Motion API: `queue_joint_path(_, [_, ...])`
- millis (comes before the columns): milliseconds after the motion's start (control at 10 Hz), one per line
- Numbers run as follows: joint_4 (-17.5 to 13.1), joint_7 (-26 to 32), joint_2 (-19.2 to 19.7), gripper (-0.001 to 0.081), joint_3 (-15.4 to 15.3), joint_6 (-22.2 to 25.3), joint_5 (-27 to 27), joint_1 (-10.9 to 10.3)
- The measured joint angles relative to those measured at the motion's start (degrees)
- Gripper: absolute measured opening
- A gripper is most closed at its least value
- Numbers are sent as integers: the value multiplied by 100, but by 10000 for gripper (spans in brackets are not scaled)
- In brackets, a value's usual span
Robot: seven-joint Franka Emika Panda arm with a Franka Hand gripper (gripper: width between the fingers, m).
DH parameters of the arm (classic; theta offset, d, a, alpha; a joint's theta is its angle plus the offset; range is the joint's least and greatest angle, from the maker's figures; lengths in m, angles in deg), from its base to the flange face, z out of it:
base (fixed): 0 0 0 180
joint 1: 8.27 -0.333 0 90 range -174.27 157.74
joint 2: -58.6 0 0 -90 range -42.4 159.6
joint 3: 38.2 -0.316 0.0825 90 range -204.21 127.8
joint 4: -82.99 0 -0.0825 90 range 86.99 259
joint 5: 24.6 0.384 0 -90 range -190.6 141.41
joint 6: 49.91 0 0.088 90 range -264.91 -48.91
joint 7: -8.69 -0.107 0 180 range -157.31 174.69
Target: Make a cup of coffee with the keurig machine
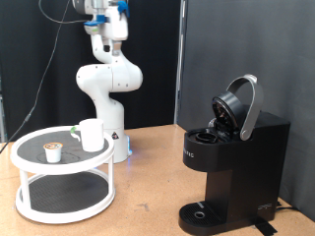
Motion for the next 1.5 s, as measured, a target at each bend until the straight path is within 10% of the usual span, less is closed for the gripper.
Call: queue_joint_path(1500, [-546,1326,853,734,1395,-357,-807,437])
